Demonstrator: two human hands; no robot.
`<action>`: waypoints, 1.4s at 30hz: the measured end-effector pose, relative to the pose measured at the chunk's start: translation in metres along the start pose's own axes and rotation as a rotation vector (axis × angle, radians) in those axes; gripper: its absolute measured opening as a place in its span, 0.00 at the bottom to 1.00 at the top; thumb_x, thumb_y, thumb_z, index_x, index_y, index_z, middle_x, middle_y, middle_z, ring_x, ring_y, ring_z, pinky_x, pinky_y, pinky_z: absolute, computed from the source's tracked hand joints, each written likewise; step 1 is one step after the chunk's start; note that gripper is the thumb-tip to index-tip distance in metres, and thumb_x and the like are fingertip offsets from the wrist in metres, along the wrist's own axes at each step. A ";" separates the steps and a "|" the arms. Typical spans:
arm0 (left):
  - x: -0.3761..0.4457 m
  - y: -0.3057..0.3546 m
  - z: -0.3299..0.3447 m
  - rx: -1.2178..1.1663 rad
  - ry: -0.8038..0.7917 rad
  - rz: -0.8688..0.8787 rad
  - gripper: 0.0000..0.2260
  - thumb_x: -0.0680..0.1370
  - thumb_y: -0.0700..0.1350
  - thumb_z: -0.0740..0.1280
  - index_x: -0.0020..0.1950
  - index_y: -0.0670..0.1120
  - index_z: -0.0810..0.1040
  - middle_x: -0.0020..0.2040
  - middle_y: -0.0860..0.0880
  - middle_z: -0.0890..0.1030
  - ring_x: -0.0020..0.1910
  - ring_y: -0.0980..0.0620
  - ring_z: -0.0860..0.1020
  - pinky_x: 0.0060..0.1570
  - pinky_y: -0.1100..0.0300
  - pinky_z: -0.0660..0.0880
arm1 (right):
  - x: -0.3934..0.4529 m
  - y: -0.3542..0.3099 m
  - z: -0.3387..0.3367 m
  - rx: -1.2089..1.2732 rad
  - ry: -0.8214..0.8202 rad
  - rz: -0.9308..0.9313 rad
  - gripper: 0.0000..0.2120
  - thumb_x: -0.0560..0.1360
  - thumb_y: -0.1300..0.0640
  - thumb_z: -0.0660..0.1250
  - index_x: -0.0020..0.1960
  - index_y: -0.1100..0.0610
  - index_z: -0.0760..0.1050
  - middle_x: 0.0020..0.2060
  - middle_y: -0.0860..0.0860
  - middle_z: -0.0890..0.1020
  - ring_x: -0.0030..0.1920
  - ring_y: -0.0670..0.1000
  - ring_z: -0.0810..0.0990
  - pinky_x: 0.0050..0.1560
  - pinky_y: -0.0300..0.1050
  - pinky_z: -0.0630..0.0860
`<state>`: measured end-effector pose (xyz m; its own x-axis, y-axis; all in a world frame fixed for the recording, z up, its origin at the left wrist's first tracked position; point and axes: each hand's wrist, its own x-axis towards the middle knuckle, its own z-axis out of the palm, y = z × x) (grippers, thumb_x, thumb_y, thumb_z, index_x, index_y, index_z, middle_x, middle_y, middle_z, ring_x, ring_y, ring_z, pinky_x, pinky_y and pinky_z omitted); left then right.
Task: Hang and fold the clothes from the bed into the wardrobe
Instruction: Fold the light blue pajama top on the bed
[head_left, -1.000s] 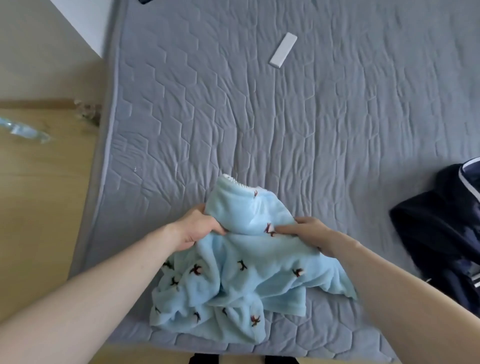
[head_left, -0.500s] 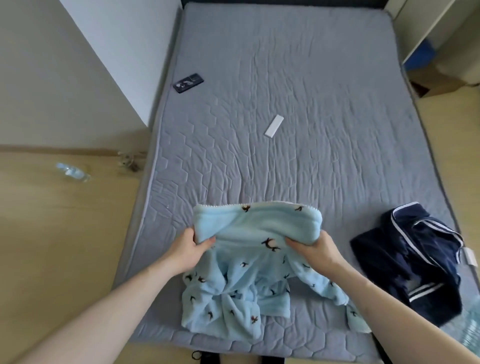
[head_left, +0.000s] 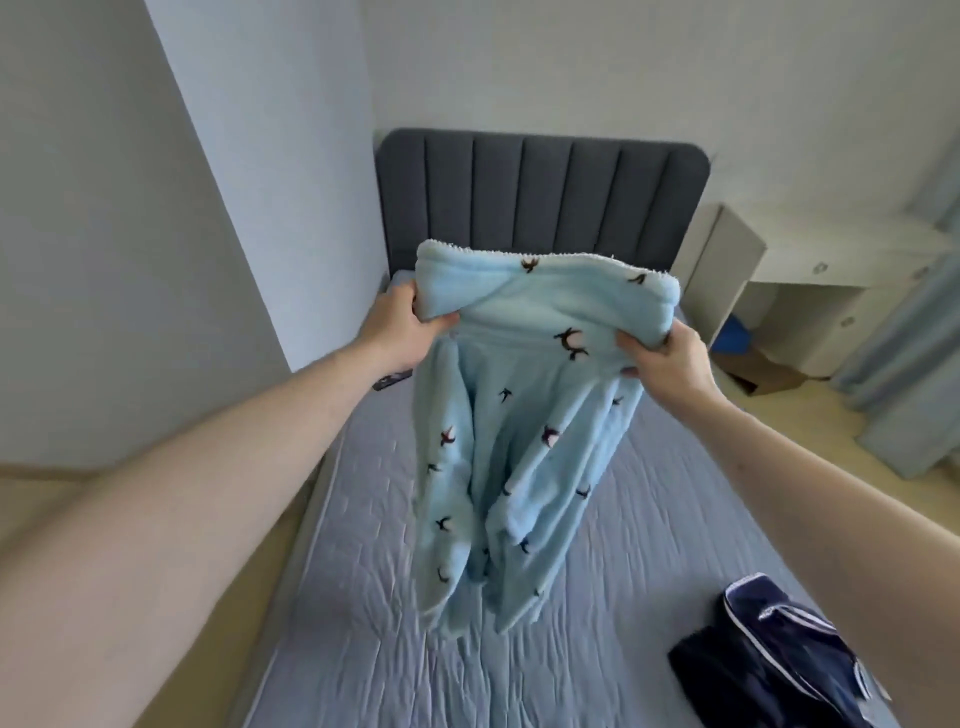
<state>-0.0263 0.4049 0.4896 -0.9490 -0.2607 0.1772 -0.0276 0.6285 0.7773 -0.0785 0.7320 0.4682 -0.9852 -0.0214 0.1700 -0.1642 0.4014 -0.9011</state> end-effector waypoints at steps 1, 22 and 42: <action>0.010 0.016 -0.012 -0.008 0.032 0.037 0.22 0.76 0.54 0.74 0.66 0.47 0.76 0.60 0.49 0.82 0.56 0.48 0.80 0.54 0.54 0.76 | 0.009 -0.018 -0.006 -0.009 0.031 -0.047 0.06 0.77 0.52 0.73 0.52 0.52 0.79 0.44 0.44 0.85 0.46 0.47 0.84 0.43 0.45 0.83; -0.161 -0.227 0.150 0.249 -0.432 0.126 0.13 0.72 0.39 0.70 0.52 0.55 0.79 0.50 0.62 0.77 0.50 0.65 0.72 0.49 0.65 0.72 | -0.142 0.235 0.080 -0.356 -0.488 -0.103 0.09 0.68 0.49 0.67 0.47 0.42 0.80 0.44 0.39 0.81 0.50 0.42 0.77 0.46 0.37 0.71; -0.364 -0.449 0.358 0.726 -1.289 -0.032 0.12 0.74 0.34 0.68 0.53 0.47 0.82 0.60 0.48 0.69 0.62 0.45 0.68 0.51 0.50 0.74 | -0.365 0.523 0.202 -0.708 -1.182 0.296 0.14 0.79 0.56 0.63 0.58 0.43 0.82 0.58 0.42 0.70 0.62 0.47 0.67 0.57 0.36 0.70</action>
<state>0.2187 0.4799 -0.1395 -0.5521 0.2900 -0.7817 0.1675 0.9570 0.2368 0.1854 0.7647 -0.1455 -0.4957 -0.4595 -0.7370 -0.2360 0.8879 -0.3949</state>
